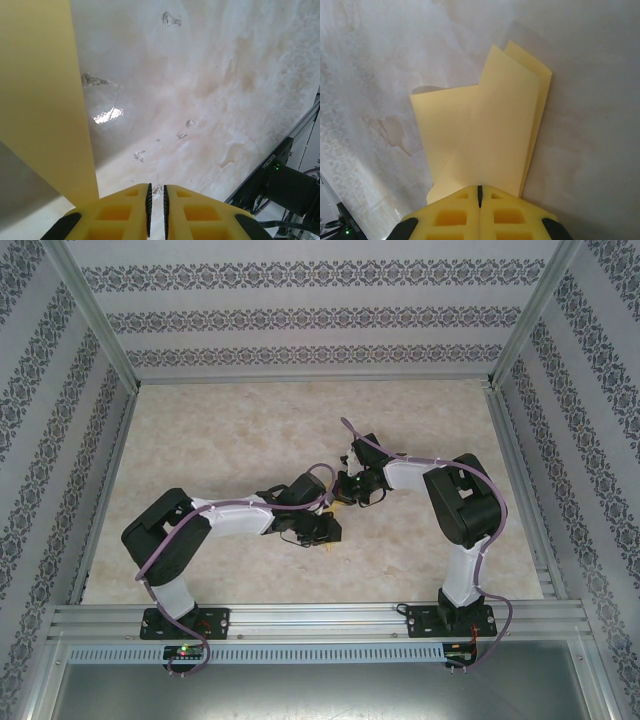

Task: Fold a paper plane with a square sheet of paper (fold left side to right side)
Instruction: Fold the wing for the fifth time at the center of the table.

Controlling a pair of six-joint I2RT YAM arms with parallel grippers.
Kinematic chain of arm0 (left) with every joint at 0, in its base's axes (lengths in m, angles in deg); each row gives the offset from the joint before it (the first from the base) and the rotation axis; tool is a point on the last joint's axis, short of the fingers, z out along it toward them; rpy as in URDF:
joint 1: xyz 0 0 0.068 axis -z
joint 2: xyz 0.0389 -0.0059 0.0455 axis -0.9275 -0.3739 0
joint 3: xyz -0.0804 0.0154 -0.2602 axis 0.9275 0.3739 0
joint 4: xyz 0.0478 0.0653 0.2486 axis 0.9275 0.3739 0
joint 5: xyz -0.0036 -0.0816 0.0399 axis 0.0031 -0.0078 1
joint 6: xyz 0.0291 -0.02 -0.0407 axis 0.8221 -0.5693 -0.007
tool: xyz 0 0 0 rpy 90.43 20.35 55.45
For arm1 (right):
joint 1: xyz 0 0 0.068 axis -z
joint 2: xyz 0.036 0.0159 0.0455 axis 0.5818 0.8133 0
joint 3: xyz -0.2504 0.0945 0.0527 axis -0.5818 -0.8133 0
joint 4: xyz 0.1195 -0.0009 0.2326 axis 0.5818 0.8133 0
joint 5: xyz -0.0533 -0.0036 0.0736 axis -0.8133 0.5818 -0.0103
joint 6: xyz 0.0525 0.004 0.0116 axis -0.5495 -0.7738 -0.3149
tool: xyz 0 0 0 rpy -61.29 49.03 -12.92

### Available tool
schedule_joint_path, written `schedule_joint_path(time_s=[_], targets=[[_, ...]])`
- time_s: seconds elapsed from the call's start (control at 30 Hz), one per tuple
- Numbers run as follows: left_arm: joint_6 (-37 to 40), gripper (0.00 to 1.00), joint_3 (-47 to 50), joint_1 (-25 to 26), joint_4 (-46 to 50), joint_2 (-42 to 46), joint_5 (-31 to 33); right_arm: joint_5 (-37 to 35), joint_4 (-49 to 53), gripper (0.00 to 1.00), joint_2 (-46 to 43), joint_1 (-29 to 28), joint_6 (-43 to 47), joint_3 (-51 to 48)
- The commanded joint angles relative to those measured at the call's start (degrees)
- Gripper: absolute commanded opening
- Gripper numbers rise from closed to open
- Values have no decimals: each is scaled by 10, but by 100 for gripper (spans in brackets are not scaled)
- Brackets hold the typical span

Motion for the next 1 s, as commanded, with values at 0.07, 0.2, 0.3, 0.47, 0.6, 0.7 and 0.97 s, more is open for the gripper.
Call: schedule_joint_path(time_s=[0.07,0.2,0.3,0.47,0.6,0.7,0.97], targets=[[-8,18,12,8,-10,-6,-18,-50,35,0,38,-4,13,-8],[-13,18,14,8,-18,-20,-32,-50,36,0,39,-3,14,-8],[-14,18,14,8,-19,-25,-35,-49,37,0,41,-3,13,-8],[-10,18,15,8,-12,-29,-21,-49,36,0,42,-3,13,-7],[-12,17,17,9,-14,-38,-17,-49,38,0,42,-3,14,-7],[-14,17,23,8,-17,-42,-17,-49,39,0,41,-3,15,-7],[-19,17,29,9,-33,-47,-22,-51,39,0,41,-3,13,-9]])
